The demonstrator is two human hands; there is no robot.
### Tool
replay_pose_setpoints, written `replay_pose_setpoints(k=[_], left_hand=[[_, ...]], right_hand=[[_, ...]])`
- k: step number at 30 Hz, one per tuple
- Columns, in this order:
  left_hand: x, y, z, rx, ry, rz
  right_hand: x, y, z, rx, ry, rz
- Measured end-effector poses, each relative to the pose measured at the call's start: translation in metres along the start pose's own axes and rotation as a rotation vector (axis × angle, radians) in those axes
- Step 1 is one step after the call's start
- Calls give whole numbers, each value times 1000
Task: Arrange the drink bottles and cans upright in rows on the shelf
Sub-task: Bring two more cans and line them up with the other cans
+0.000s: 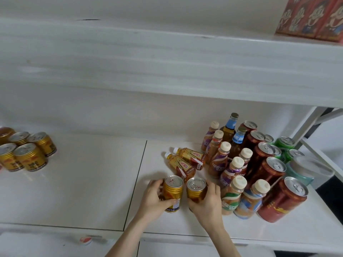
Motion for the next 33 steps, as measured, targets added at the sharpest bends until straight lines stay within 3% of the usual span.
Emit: replay_pose_setpoints(k=[16,33], left_hand=[[-8,54,51,100,-2,64],[-41,224,91,57,-64,31]], right_hand=[[-7,-6,47,-13,-52,-125],[-105,-108,152,-24,-99,-239]])
Point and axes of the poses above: each hand's wrist, its own z-axis away from the middle knuckle, its own y-axis out of the back of the hand, x = y × z, the point moved 10 cm from there along -z, towards the middle knuckle, and after that the axes turned 11 degrees about -y, right-handed, at the moved point
